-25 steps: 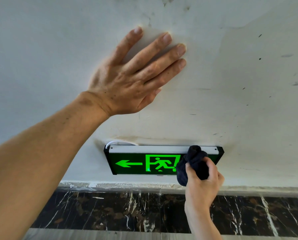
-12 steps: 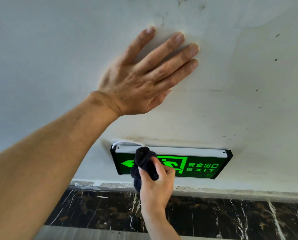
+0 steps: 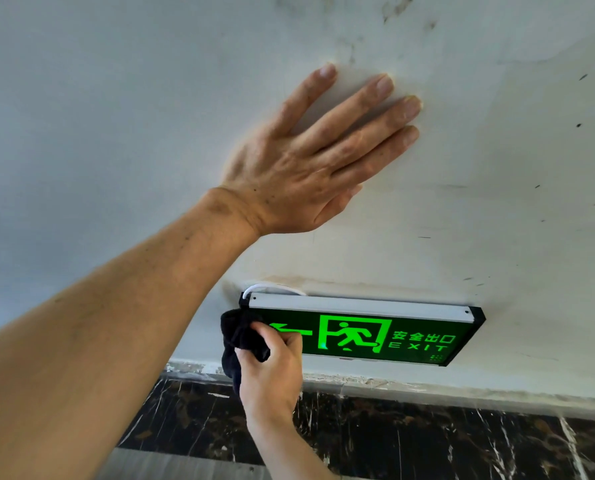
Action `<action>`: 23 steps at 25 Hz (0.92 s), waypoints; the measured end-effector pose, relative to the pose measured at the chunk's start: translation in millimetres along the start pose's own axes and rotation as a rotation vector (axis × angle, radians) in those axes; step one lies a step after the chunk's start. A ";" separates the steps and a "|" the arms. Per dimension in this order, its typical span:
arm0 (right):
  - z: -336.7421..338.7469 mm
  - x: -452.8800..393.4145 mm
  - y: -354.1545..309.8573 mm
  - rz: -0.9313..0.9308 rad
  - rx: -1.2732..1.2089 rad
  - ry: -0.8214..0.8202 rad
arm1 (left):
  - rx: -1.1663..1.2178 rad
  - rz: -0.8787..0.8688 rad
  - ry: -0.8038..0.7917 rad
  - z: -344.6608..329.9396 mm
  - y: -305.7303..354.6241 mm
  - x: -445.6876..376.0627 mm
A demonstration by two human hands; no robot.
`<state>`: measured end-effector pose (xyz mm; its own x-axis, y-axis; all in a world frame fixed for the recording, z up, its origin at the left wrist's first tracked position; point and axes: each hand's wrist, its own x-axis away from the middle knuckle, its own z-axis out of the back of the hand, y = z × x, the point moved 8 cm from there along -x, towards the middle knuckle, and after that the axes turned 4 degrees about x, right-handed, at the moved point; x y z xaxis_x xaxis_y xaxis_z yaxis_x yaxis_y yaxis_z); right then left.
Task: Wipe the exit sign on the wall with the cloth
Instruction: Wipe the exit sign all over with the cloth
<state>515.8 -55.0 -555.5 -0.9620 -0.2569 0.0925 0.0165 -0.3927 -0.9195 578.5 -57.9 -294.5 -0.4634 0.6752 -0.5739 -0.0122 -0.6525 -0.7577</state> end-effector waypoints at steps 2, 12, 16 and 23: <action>16.5 7.6 6.0 0.004 -0.073 -0.007 | -0.008 0.008 -0.010 -1.5 -0.5 1.0; 177.9 15.2 86.4 -0.117 -0.242 0.313 | 0.044 0.059 -0.035 -2.1 -6.1 7.2; 226.4 8.5 99.7 -0.130 -0.285 0.483 | 0.024 0.050 -0.040 -2.5 -8.8 8.3; 251.5 -18.1 107.2 -0.074 -0.238 0.646 | -0.052 0.049 -0.048 -14.6 -12.1 15.8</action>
<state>603.5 -314.6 -559.6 -0.9289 0.3697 -0.0201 -0.0444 -0.1651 -0.9853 584.3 -34.4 -299.0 -0.5046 0.6249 -0.5957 0.0564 -0.6647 -0.7450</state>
